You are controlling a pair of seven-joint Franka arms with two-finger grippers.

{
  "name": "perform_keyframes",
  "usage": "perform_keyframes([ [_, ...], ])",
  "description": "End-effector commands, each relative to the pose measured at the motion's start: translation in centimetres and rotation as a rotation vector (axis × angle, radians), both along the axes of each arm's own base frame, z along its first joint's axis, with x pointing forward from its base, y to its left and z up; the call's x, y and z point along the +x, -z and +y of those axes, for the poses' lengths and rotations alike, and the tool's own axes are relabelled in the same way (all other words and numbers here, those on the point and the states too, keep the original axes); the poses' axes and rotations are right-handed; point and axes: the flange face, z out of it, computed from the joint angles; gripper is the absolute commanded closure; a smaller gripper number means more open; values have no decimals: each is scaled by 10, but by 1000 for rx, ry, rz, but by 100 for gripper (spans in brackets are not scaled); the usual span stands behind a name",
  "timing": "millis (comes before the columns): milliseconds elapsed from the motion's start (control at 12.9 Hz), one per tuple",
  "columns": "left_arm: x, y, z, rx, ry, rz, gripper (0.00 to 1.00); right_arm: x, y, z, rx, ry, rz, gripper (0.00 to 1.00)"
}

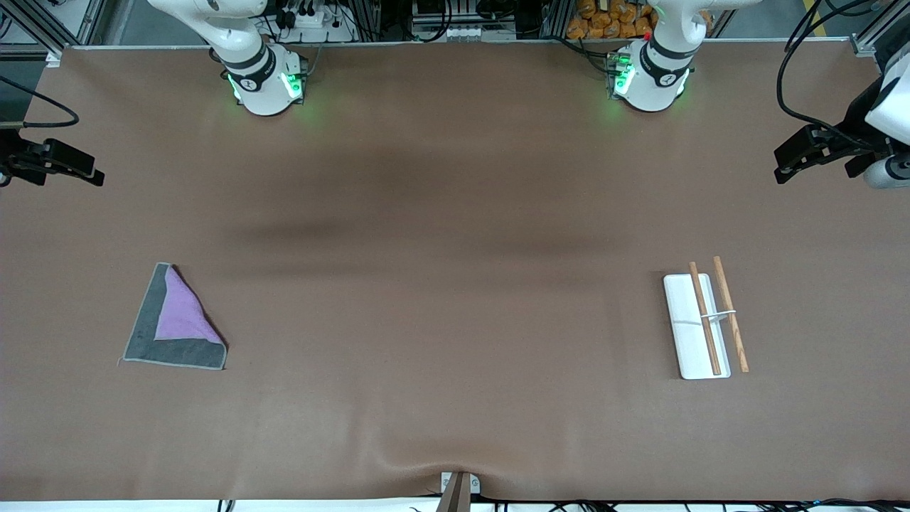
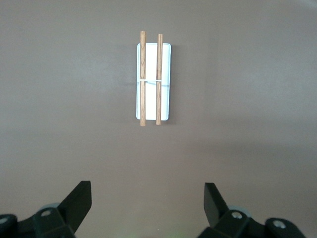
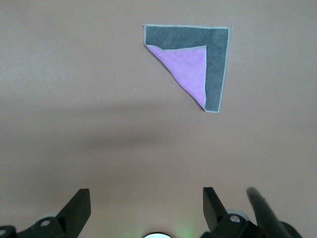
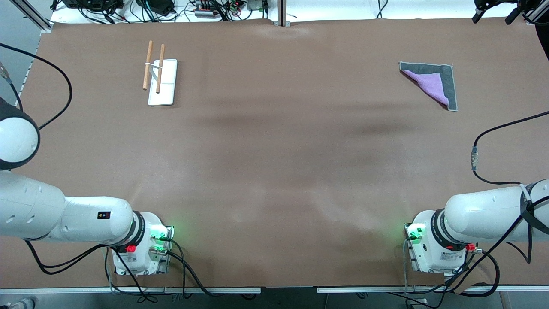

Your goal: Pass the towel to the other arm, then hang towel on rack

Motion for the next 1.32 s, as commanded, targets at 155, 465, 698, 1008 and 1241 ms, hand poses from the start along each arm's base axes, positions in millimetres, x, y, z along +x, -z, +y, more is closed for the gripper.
perform_keyframes([
  [155,2,8,-6,-32,30,27,0,2,-1,0,-12,13,11,0],
  [465,3,14,-3,-37,24,38,0,8,9,-8,-14,25,21,0],
  [698,3,14,-2,-37,23,38,0,7,16,-24,-12,56,41,0],
  [1008,2,12,-2,-38,23,34,0,16,37,-46,-9,93,64,0],
  [1241,3,13,0,-36,20,33,0,34,62,-51,-10,97,53,0],
])
